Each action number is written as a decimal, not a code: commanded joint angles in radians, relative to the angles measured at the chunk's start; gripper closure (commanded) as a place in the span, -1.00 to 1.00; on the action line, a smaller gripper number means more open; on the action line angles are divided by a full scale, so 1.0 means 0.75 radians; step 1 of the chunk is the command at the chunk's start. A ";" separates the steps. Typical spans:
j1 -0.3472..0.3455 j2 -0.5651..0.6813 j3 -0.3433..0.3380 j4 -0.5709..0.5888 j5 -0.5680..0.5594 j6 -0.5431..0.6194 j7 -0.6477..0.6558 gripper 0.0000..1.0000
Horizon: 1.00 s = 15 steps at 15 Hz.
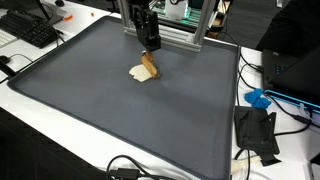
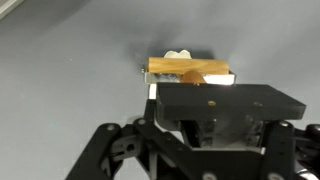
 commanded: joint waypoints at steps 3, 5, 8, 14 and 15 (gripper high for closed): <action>-0.008 -0.023 0.009 -0.037 0.052 -0.066 -0.144 -0.12; -0.012 -0.039 0.011 -0.045 0.060 -0.055 -0.199 -0.12; -0.016 -0.058 0.006 -0.051 0.045 -0.061 -0.248 -0.12; -0.023 -0.102 0.012 -0.056 0.055 -0.104 -0.351 -0.12; -0.024 -0.112 0.012 -0.056 0.057 -0.114 -0.365 -0.12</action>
